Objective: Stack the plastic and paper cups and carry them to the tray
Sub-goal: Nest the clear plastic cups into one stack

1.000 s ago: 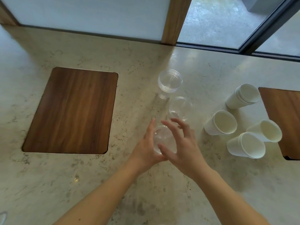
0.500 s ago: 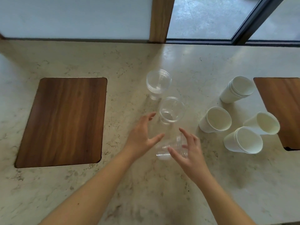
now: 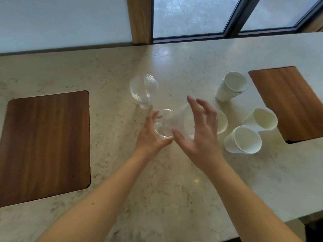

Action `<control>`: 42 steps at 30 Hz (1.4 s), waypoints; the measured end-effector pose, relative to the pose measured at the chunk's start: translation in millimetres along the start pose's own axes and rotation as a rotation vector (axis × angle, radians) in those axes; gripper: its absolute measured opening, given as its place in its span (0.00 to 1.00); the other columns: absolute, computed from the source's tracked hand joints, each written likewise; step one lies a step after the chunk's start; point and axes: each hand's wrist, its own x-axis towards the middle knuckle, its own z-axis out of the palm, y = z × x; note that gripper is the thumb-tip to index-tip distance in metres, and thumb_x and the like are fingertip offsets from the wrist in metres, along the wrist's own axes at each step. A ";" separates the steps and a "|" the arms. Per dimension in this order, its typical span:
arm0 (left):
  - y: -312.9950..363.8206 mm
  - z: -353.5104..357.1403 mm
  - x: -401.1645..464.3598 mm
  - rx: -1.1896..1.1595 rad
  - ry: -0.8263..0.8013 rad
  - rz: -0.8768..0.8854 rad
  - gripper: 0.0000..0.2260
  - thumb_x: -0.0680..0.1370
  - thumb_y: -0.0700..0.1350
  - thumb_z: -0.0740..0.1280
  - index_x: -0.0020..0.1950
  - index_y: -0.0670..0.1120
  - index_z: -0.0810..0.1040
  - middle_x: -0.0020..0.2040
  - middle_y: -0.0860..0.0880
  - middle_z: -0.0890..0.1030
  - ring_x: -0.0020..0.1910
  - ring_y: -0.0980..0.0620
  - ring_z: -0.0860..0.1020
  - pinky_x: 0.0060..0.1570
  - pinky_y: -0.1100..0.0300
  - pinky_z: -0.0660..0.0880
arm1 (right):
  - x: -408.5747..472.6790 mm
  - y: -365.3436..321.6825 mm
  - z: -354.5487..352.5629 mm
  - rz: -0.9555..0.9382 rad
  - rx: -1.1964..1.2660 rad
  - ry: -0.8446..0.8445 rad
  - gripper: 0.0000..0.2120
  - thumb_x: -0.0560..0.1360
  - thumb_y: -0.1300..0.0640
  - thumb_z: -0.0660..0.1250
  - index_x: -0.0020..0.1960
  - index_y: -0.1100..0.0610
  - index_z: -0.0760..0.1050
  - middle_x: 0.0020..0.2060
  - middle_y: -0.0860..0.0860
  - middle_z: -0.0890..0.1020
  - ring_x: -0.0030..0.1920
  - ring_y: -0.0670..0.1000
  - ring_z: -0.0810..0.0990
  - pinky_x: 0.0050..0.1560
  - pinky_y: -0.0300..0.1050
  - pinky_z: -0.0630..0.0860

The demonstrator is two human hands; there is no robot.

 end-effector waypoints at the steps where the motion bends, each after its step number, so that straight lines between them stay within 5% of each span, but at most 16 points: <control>1: -0.1 0.4 -2.8 0.016 -0.018 -0.035 0.43 0.62 0.63 0.78 0.72 0.58 0.62 0.61 0.68 0.73 0.59 0.58 0.76 0.53 0.60 0.73 | 3.2 2.1 8.3 -0.009 -0.053 -0.066 0.39 0.73 0.47 0.72 0.79 0.44 0.59 0.75 0.49 0.59 0.71 0.56 0.62 0.66 0.52 0.67; 3: -1.7 0.8 -6.7 0.097 -0.083 -0.093 0.41 0.63 0.65 0.74 0.72 0.59 0.62 0.58 0.69 0.72 0.57 0.56 0.76 0.48 0.64 0.70 | 4.5 8.1 26.7 -0.020 -0.144 -0.241 0.38 0.74 0.42 0.69 0.79 0.40 0.56 0.76 0.47 0.55 0.73 0.57 0.58 0.68 0.52 0.64; 6: -14.8 -7.6 -16.4 0.187 -0.125 -0.114 0.37 0.65 0.65 0.68 0.72 0.53 0.68 0.62 0.54 0.78 0.56 0.52 0.78 0.48 0.59 0.70 | 4.7 19.0 47.5 -0.022 -0.258 -0.389 0.37 0.74 0.34 0.63 0.78 0.34 0.50 0.77 0.41 0.50 0.73 0.55 0.53 0.71 0.57 0.62; 9: -26.7 -30.6 -20.4 0.117 0.026 -0.021 0.26 0.75 0.50 0.74 0.71 0.50 0.72 0.64 0.53 0.77 0.57 0.58 0.75 0.56 0.53 0.76 | 14.1 25.4 55.7 -0.018 -0.246 -0.383 0.38 0.73 0.33 0.64 0.78 0.32 0.49 0.77 0.38 0.50 0.72 0.56 0.56 0.65 0.51 0.65; 13: -16.1 -63.1 16.2 0.045 0.229 0.014 0.37 0.72 0.53 0.78 0.75 0.47 0.64 0.69 0.51 0.69 0.60 0.53 0.73 0.55 0.64 0.72 | 19.8 26.1 60.1 -0.011 -0.233 -0.378 0.39 0.70 0.33 0.65 0.76 0.29 0.50 0.75 0.37 0.51 0.64 0.58 0.67 0.53 0.45 0.67; 17: 12.0 -71.7 71.9 0.032 0.208 0.146 0.52 0.64 0.63 0.80 0.79 0.51 0.56 0.73 0.51 0.61 0.70 0.49 0.65 0.66 0.56 0.66 | 14.0 26.6 62.3 0.022 -0.202 -0.331 0.40 0.70 0.34 0.67 0.75 0.28 0.50 0.75 0.35 0.51 0.62 0.57 0.70 0.51 0.45 0.67; 21: 16.8 -61.1 95.0 0.122 0.162 0.120 0.46 0.66 0.54 0.82 0.77 0.45 0.63 0.73 0.44 0.67 0.65 0.54 0.67 0.63 0.62 0.66 | 3.9 27.3 58.3 0.046 -0.147 -0.287 0.39 0.70 0.37 0.70 0.75 0.28 0.52 0.75 0.34 0.51 0.63 0.55 0.70 0.53 0.45 0.69; 24: 9.7 -57.7 73.9 0.094 0.246 0.103 0.42 0.66 0.49 0.81 0.75 0.45 0.65 0.68 0.46 0.68 0.61 0.56 0.68 0.57 0.76 0.65 | 2.0 32.1 45.3 0.060 -0.037 -0.327 0.39 0.69 0.37 0.70 0.74 0.27 0.54 0.74 0.33 0.53 0.67 0.52 0.70 0.56 0.46 0.74; 27: -0.4 -66.7 25.2 0.063 0.216 0.058 0.45 0.65 0.51 0.82 0.76 0.49 0.62 0.68 0.51 0.66 0.64 0.54 0.69 0.56 0.73 0.65 | 2.6 29.9 25.8 0.138 0.118 -0.360 0.40 0.70 0.41 0.75 0.76 0.36 0.60 0.73 0.38 0.61 0.67 0.48 0.73 0.63 0.44 0.75; 30: -9.8 -77.5 -35.6 0.110 0.168 0.014 0.46 0.65 0.55 0.82 0.76 0.54 0.61 0.67 0.58 0.63 0.63 0.58 0.68 0.54 0.75 0.64 | 0.5 14.4 3.4 0.142 0.265 -0.234 0.40 0.69 0.41 0.76 0.76 0.40 0.62 0.72 0.40 0.65 0.58 0.43 0.79 0.52 0.29 0.75; 33: -12.3 -78.4 -83.6 0.091 0.152 -0.028 0.46 0.63 0.60 0.80 0.76 0.58 0.61 0.69 0.61 0.62 0.63 0.64 0.68 0.55 0.71 0.65 | -5.2 -12.9 -8.3 0.068 0.394 -0.175 0.38 0.70 0.38 0.75 0.74 0.39 0.61 0.70 0.34 0.66 0.56 0.37 0.80 0.48 0.25 0.73; 38: -3.4 -61.5 -117.5 -0.022 0.128 -0.120 0.47 0.61 0.60 0.82 0.75 0.60 0.62 0.68 0.60 0.69 0.63 0.62 0.72 0.57 0.61 0.76 | -28.5 -46.0 14.0 -0.110 0.228 -0.443 0.40 0.69 0.39 0.75 0.75 0.39 0.59 0.75 0.35 0.60 0.62 0.44 0.76 0.59 0.39 0.76; 42: -0.5 -56.3 -126.7 -0.140 0.120 -0.198 0.50 0.57 0.72 0.77 0.74 0.59 0.62 0.67 0.57 0.74 0.61 0.55 0.78 0.55 0.50 0.80 | -50.5 -41.9 43.0 -0.229 -0.190 -0.691 0.38 0.71 0.27 0.61 0.77 0.34 0.54 0.79 0.34 0.42 0.79 0.52 0.51 0.75 0.59 0.60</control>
